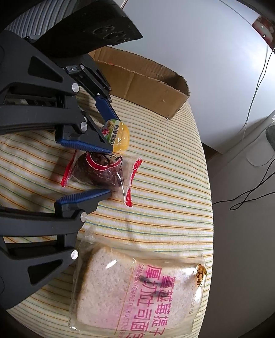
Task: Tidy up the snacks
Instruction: 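Grasp the round yellow candy bag with the left gripper while the right grasps the red-wrapped bag, then carry both candy bags into the cardboard box and open both grippers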
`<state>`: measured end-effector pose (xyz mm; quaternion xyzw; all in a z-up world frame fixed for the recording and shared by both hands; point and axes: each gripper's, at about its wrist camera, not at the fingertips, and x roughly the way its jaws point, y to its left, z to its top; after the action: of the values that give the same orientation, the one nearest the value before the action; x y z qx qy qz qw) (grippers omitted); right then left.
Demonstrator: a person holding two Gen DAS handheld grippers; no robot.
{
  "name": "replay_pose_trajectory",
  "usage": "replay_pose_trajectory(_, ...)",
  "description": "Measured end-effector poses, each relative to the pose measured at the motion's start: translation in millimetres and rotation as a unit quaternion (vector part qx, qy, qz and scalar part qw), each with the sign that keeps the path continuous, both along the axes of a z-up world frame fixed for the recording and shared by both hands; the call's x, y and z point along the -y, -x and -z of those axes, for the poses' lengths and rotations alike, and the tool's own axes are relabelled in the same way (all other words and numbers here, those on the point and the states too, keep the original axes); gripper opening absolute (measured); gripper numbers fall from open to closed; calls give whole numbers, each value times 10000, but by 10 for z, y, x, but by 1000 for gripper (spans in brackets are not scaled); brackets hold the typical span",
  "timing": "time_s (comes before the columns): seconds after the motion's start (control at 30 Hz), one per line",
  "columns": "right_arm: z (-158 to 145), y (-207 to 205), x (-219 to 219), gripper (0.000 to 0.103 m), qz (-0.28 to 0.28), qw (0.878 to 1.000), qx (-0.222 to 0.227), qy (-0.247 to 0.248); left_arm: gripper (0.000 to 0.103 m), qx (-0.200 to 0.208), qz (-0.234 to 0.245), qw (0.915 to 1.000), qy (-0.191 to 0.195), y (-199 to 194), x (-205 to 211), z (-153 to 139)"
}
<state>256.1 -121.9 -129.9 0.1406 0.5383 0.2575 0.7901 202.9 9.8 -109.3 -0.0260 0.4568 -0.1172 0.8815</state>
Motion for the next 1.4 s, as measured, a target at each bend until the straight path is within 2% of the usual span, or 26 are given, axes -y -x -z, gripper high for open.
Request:
replay_pose_trajectory(0.23, -30, 49, 3, 32, -34, 9999, 112, 78, 28, 86, -16, 9999, -82, 66, -3, -8)
replay_pose_trajectory(0.6, -152, 161, -6, 31, -58, 9995, 287, 85, 28, 237, -193, 9995, 82, 232, -163, -151)
replay_pose_trajectory(1.13, -592, 425, -255, 31, -361, 9960, 812, 127, 28, 1009, -458, 9938, 110, 655, -403, -733)
replay_pose_trajectory(1.4, -767, 474, -578, 31, -598, 9926, 1050, 155, 28, 1210, -683, 9903, 92, 814, -705, -874)
